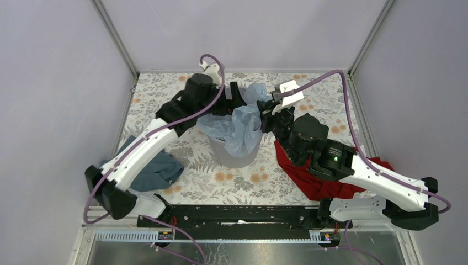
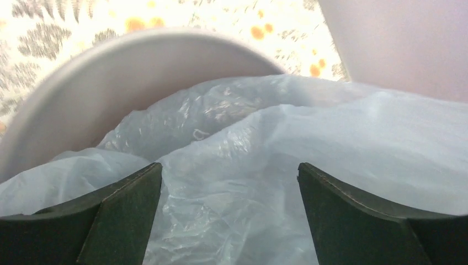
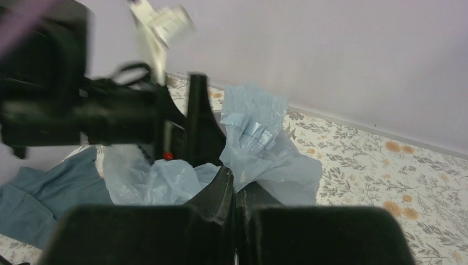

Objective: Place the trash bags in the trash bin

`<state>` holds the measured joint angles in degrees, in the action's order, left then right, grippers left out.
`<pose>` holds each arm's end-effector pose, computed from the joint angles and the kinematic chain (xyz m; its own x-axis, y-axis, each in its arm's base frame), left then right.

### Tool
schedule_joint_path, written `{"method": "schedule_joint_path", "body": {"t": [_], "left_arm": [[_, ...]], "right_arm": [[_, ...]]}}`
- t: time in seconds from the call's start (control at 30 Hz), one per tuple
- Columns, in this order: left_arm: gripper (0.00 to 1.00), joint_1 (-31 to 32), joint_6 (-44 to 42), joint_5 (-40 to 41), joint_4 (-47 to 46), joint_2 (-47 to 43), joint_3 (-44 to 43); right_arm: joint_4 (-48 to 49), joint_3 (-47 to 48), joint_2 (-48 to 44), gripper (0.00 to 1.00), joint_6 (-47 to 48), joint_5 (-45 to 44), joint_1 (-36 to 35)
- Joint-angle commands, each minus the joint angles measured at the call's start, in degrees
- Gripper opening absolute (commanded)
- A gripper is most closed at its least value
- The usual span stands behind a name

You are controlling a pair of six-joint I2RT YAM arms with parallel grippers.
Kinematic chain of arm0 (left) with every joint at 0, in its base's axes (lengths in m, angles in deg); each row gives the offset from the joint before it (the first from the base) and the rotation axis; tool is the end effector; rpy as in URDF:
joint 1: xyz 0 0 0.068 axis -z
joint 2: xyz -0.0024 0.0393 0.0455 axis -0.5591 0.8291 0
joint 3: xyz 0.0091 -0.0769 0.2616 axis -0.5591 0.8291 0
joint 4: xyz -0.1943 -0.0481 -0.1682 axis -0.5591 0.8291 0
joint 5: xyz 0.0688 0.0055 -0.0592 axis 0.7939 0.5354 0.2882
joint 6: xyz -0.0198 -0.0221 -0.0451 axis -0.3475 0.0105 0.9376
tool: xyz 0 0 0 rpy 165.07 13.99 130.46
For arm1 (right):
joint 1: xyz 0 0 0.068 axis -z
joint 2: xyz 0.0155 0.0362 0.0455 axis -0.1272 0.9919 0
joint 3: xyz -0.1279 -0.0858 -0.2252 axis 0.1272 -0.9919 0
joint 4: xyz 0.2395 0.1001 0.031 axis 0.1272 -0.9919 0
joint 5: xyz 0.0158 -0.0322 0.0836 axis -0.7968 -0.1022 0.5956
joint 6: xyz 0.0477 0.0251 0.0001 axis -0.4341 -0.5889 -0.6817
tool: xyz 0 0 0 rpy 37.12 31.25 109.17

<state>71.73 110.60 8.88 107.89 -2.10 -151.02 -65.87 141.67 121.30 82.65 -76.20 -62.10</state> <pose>0.2483 -0.1945 0.3871 -0.6487 -0.1416 -0.7478 0.3663 0.8032 -0.4698 0.1012 0.1987 0.4781 0.0658 0.0930 -0.9935 -0.4248 0.9035 0.0565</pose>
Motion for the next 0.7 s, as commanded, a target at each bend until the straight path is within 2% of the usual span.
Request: {"method": "schedule_joint_path", "body": {"t": [0.0,0.1,0.17,0.23,0.3,0.43,0.5,0.67], "left_arm": [[0.99,-0.32,-4.92,2.26,0.43,-8.60,-6.88],[0.99,-0.40,-7.83,5.69,2.46,-12.69,-6.63],[0.99,-0.38,-9.75,4.03,1.94,-16.30,-4.40],[0.99,-0.38,-10.99,-3.04,-2.23,-20.88,0.49],[0.99,-0.38,-10.88,-13.64,-7.62,-24.31,5.27],[0.99,-0.28,-2.46,-26.21,-18.14,-24.09,12.85],[0.99,0.21,-0.48,-25.36,-18.18,-20.98,13.36],[0.96,0.23,2.47,-10.60,-12.01,-13.92,11.81]], "right_arm": [[2.77,0.52,0.04,0.00,0.66,-1.11,0.75],[2.37,1.22,0.85,0.00,0.40,-2.07,1.13],[1.62,2.49,2.03,0.00,-1.08,-2.85,1.79],[-0.07,5.34,3.83,0.00,-4.14,-2.55,3.08],[-1.68,7.80,5.81,0.00,-8.23,0.42,5.07],[-2.34,11.77,9.31,0.00,-14.82,9.82,9.12],[-3.07,13.95,11.17,0.00,-16.57,12.50,10.34],[-4.37,16.27,12.41,0.00,-20.10,17.42,11.77]]}}
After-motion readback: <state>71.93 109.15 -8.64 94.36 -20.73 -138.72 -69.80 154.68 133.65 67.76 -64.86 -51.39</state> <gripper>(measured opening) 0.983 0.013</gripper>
